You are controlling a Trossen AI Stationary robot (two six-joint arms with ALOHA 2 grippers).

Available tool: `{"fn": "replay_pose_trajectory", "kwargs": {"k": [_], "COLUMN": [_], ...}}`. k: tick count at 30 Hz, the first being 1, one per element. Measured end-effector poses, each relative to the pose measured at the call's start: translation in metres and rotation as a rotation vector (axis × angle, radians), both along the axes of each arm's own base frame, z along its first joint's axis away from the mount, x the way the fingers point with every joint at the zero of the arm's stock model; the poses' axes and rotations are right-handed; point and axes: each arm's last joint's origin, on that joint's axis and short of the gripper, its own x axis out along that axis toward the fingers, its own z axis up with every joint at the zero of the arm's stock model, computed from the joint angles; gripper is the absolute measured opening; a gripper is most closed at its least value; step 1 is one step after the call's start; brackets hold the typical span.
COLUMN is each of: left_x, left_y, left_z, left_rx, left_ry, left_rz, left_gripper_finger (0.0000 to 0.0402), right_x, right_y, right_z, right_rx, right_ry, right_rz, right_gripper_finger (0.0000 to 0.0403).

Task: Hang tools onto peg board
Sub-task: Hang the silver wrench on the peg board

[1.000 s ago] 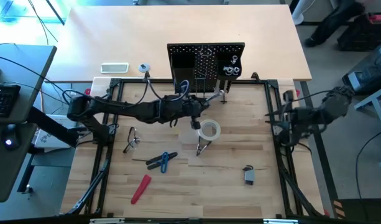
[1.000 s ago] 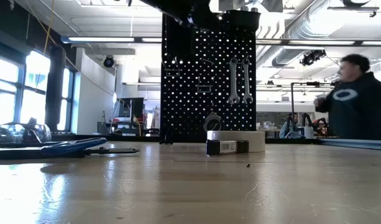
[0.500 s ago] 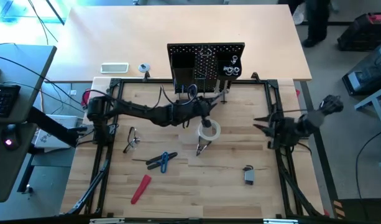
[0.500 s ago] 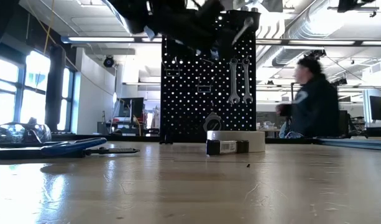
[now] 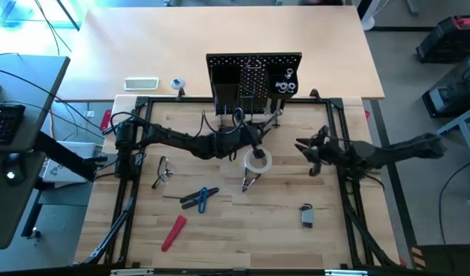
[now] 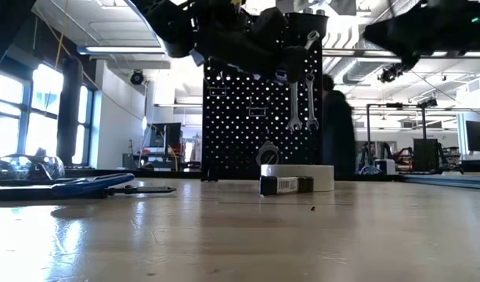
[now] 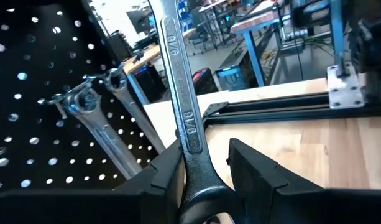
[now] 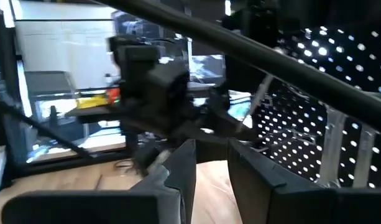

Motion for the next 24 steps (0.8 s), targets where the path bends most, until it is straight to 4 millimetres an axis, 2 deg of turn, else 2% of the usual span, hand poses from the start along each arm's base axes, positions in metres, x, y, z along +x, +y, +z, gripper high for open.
{"fn": "replay_pose_trajectory", "kwargs": {"k": [8, 12, 17, 24], "left_x": [0.001, 0.001, 0.002, 0.002], "left_y": [-0.004, -0.005, -0.008, -0.013], "left_z": [0.004, 0.004, 0.0, 0.001], "left_rx": [0.004, 0.003, 0.018, 0.053], "left_ry": [-0.046, -0.038, -0.017, -0.006], "left_rz": [-0.008, -0.011, -0.021, -0.026], "left_gripper_finger": [0.0101, 0.0101, 0.0101, 0.0101], "right_x": [0.036, 0.06, 0.089, 0.105], "right_y": [-0.023, -0.031, -0.044, -0.055], "right_z": [-0.009, -0.004, 0.002, 0.006], "right_rx": [0.1, 0.091, 0.094, 0.101], "right_ry": [0.01, 0.007, 0.05, 0.062], "right_rz": [-0.065, -0.025, -0.076, -0.114], "right_gripper_finger": [0.0087, 0.0087, 0.0087, 0.0087]}}
